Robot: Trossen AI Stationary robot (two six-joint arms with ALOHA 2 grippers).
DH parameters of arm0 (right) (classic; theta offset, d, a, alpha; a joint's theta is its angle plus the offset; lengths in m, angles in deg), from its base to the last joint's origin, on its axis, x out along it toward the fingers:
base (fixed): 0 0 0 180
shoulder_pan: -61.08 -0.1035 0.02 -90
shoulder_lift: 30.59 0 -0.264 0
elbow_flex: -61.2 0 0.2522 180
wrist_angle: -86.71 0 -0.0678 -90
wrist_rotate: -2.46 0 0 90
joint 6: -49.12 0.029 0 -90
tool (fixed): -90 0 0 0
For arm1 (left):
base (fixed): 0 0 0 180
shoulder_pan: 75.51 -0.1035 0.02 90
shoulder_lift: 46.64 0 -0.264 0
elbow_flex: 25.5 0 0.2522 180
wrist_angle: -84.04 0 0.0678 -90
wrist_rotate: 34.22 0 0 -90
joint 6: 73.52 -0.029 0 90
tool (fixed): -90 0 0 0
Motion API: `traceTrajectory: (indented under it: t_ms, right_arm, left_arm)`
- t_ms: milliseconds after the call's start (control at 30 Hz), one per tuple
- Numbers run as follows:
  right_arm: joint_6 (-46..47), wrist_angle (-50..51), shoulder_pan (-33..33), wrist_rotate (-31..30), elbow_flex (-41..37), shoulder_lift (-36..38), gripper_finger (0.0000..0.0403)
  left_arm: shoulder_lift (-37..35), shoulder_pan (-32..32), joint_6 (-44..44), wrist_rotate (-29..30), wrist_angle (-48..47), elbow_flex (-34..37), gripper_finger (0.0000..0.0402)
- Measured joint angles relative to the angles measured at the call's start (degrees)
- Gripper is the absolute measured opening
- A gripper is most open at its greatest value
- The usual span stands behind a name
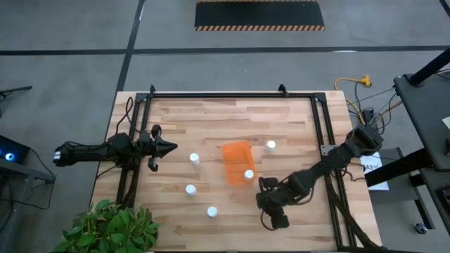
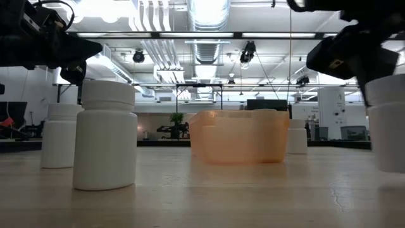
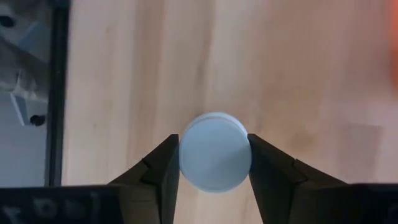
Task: Pick and place pill bottles into a basket
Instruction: Put the bottom right white pill bottle into the orange bin
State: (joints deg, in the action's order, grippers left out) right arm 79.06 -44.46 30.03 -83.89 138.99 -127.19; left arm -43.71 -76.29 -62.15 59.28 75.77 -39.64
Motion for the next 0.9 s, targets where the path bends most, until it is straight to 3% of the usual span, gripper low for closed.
traceTrajectory:
  t_ms: [333,700,900]
  right_arm:
    - [-0.1,10.5,7.1,0.4,8.5,0.1,0.0142]
    - [0.0,23.0,9.1,-2.4,20.1,0.2,0.0142]
    - [-3.7,28.0,12.5,-2.2,22.0,0.9,0.0142]
  left_arm:
    - [0.0,0.0,0.0,0.0,0.0,0.0,0.0000]
    - [0.0,0.0,0.0,0.0,0.0,0.0,0.0000]
    - [0.0,0.0,0.0,0.0,0.0,0.0,0.0000]
